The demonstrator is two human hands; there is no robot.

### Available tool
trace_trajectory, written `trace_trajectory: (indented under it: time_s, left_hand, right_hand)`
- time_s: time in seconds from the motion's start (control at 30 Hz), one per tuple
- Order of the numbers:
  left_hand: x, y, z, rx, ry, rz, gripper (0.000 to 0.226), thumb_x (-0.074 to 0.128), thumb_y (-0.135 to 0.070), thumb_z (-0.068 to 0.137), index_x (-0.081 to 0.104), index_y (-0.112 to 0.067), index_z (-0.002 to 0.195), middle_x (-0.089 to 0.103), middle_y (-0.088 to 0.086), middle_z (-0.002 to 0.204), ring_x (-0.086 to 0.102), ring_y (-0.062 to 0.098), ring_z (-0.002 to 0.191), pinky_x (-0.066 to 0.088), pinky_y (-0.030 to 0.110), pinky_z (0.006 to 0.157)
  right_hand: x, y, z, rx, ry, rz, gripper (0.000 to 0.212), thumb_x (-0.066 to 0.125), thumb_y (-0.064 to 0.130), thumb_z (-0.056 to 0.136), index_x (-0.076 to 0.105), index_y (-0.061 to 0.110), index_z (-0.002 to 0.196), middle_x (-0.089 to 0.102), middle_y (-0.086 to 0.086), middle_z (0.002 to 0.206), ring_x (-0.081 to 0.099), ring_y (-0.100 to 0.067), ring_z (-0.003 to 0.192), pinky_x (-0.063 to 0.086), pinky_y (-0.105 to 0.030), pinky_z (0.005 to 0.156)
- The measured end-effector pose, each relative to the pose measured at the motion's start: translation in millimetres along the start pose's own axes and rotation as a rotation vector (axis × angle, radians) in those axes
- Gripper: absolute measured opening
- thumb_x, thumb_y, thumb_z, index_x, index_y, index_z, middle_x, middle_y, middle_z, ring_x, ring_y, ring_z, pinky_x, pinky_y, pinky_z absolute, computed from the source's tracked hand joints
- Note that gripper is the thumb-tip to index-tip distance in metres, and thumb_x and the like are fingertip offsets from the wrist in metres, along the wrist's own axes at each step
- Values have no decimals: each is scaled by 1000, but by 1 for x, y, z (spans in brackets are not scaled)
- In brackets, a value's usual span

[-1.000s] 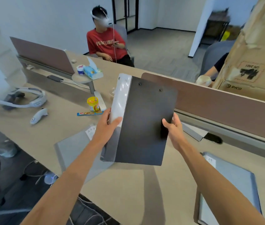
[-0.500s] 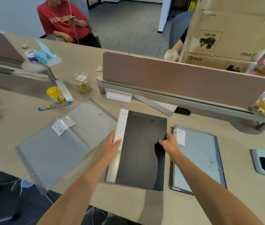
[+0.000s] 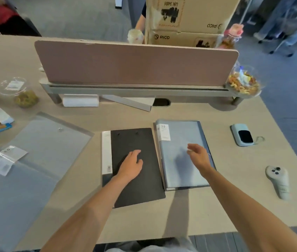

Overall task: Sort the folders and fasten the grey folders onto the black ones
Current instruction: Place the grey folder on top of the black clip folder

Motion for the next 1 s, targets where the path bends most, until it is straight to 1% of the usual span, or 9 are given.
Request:
trace_trajectory:
  time_s: [0.07, 0.2, 0.33, 0.43, 0.5, 0.6, 0.7, 0.87, 1.0]
  left_hand:
    - [21, -22, 8, 6, 121, -49, 54, 44, -26, 101, 26, -19, 151, 33, 5, 156, 37, 21, 140, 32, 36, 115]
    - [52, -58, 25, -128, 166, -168, 61, 42, -32, 101, 17, -12, 153, 32, 6, 156, 34, 24, 142, 29, 37, 116]
    - [75, -82, 38, -222, 160, -272, 51, 43, -29, 100, 32, -13, 146, 52, 7, 140, 54, 24, 122, 42, 29, 97]
    - [86, -88, 51, -310, 35, -408, 49, 54, -28, 91, 43, -10, 136, 59, 8, 126, 60, 22, 107, 48, 30, 89]
    - [90, -89, 58, -399, -18, -585, 60, 65, -29, 78, 50, -6, 130, 64, 8, 119, 65, 21, 99, 53, 32, 81]
    - [93, -94, 61, -449, -11, -769, 47, 72, -20, 81, 56, -3, 121, 68, 14, 113, 67, 24, 92, 54, 32, 72]
    - [86, -101, 62, -433, 57, -916, 38, 69, -17, 86, 58, -3, 120, 69, 16, 115, 68, 27, 99, 55, 35, 77]
    - [58, -90, 46, -347, 74, -983, 37, 66, -16, 88, 57, -9, 123, 68, 14, 120, 67, 28, 107, 56, 38, 84]
    - [22, -56, 25, -315, 82, -993, 29, 63, -19, 90, 57, -14, 118, 69, 12, 117, 65, 30, 110, 53, 44, 93]
  right_hand:
    - [-17, -12, 11, 27, 3, -7, 40, 53, 10, 90, 56, 9, 130, 57, -7, 131, 54, -21, 117, 41, -28, 91]
    - [-45, -27, 37, 40, -30, -19, 44, 56, 17, 92, 52, 8, 134, 54, -12, 137, 52, -28, 125, 42, -33, 95]
    - [-65, -39, 63, 66, 37, -69, 45, 59, 15, 89, 52, 0, 130, 58, -20, 130, 55, -38, 118, 47, -47, 98]
    - [-72, -51, 75, 48, 95, -107, 36, 60, 18, 87, 58, 7, 121, 63, -8, 111, 59, -30, 103, 49, -38, 87]
    - [-76, -55, 80, 35, 81, -119, 34, 61, 17, 84, 60, 9, 118, 67, -8, 109, 62, -30, 101, 50, -37, 84]
    - [-85, -52, 85, 16, 82, -108, 22, 62, 12, 82, 62, 7, 103, 69, -11, 99, 64, -32, 91, 52, -38, 78]
    - [-92, -49, 91, 62, 120, -54, 34, 65, 12, 84, 58, 3, 116, 60, -5, 97, 58, -24, 91, 50, -40, 88]
    - [-73, -39, 93, 66, 177, -63, 27, 60, 20, 88, 60, 7, 112, 65, -7, 98, 62, -26, 90, 52, -36, 79]
    - [-29, -22, 80, 39, 235, -24, 46, 62, 31, 89, 52, 11, 128, 65, -5, 111, 65, -21, 93, 52, -33, 82]
Point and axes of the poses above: each hand's wrist, its own z-axis towards the middle knuckle, its own x-axis out of the palm, y = z × x, the point moved 1 cm from there along z, towards the middle knuckle
